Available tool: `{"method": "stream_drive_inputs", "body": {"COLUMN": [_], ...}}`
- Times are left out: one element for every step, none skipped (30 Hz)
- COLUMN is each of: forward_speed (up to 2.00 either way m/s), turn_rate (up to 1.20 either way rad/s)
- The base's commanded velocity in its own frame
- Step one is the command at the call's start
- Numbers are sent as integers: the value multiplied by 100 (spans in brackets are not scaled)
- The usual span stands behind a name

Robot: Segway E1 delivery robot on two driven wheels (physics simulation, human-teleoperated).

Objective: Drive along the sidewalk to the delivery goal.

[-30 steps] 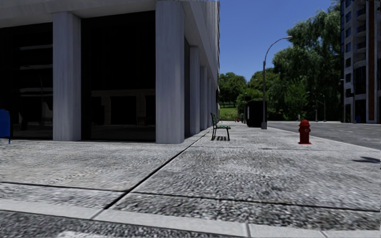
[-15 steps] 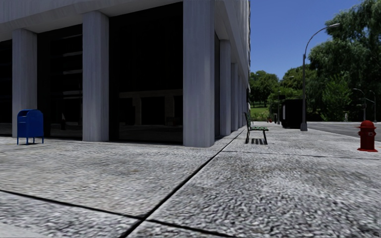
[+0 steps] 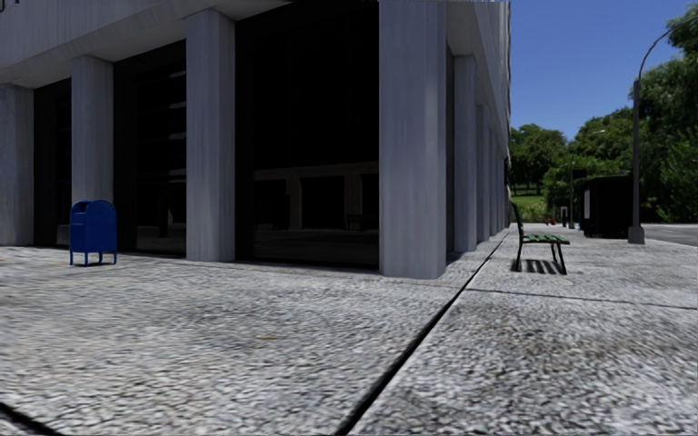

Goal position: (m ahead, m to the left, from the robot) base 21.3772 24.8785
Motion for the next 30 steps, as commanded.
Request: {"method": "stream_drive_inputs", "body": {"forward_speed": [133, 133, 133, 133, 133, 132, 132, 132, 132, 132, 132, 132, 132, 132, 132, 132, 132, 132, 132, 132, 132, 132, 132, 132, 132, 132, 132, 132, 132, 132], "turn_rate": [76, 76, 78, 78, 78, 78, 78, 78, 78, 78, 78, 78, 78, 78, 78, 78, 78, 78, 78, 76, 74, 74, 74, 74, 74, 74, 74, 74, 74, 74]}}
